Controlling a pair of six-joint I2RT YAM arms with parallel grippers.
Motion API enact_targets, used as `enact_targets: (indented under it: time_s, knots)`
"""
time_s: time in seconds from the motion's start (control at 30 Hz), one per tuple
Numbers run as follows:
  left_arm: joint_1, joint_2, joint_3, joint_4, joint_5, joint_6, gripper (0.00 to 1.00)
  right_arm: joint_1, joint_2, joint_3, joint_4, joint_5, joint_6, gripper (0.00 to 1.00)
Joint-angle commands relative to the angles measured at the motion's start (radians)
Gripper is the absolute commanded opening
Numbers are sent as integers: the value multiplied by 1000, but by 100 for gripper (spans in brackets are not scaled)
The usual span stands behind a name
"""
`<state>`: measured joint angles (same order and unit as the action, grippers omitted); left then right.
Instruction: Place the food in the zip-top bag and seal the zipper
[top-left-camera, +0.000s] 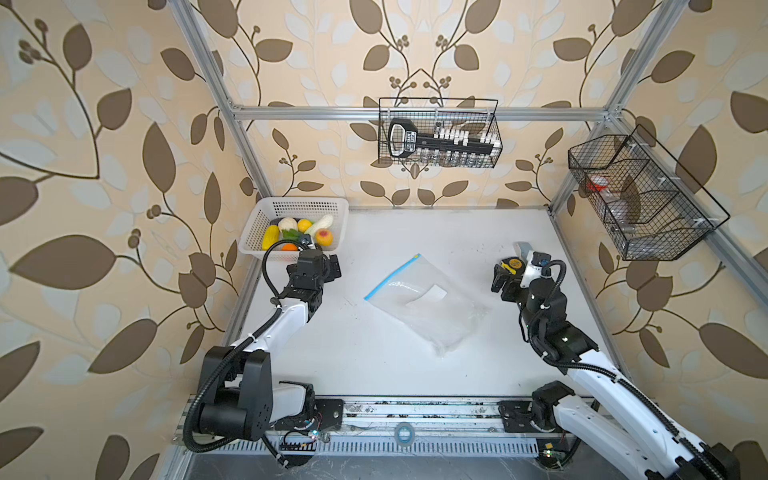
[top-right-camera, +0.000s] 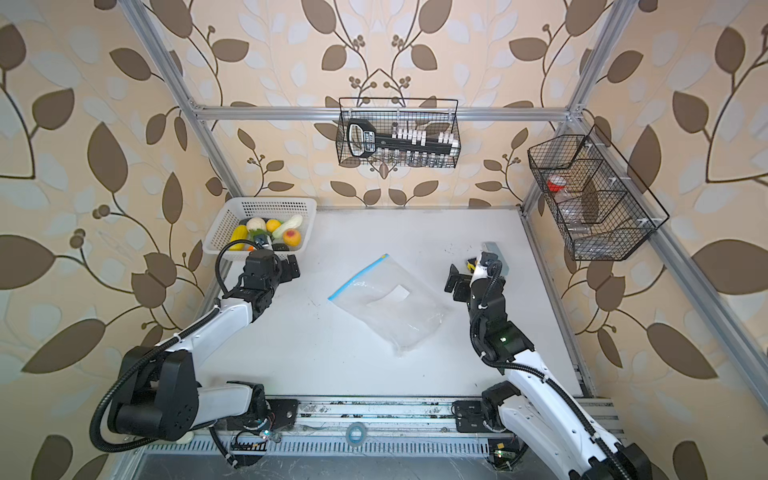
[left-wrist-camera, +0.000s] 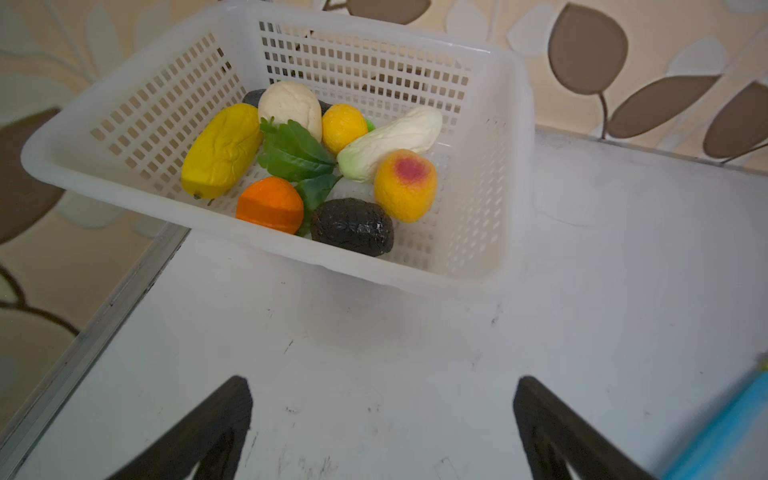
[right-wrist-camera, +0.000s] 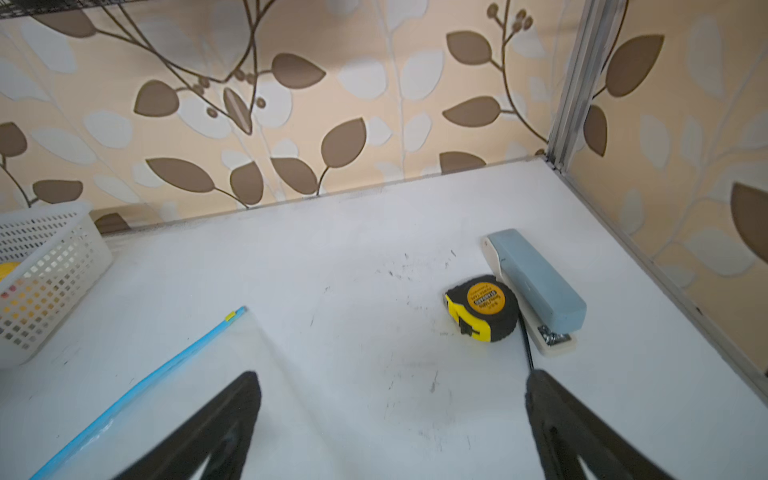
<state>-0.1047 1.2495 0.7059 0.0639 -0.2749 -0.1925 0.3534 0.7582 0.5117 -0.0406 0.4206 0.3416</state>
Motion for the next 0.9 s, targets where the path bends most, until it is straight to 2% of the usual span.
enact_targets:
  time_s: [0.0,0.1,0.17,0.27,0.4,0.57,0.77,0.87]
  knots:
    - [-35,-71,71,-239,32,-99,99,6,-70,30,-248,-106,136,100]
    - [-58,-112,91,-310,83,-196,99,6,-104,46,-333,-198,208,100]
    - [-78,-114,119,-380,109,-246,99,6,-110,66,-425,-203,284,100]
    - [-117,-80,182,-497,138,-254,99,4,-111,109,-547,-187,362,100]
    - [-148,-40,231,-623,161,-292,99,7,-126,105,-606,-314,434,100]
    - [-148,-30,224,-687,243,-335,99,34,-205,86,-684,-385,518,100]
    - [-153,-87,162,-647,353,-396,99,156,-285,41,-747,-403,630,100]
    - [-169,-93,134,-643,363,-444,99,284,-281,39,-763,-334,656,100]
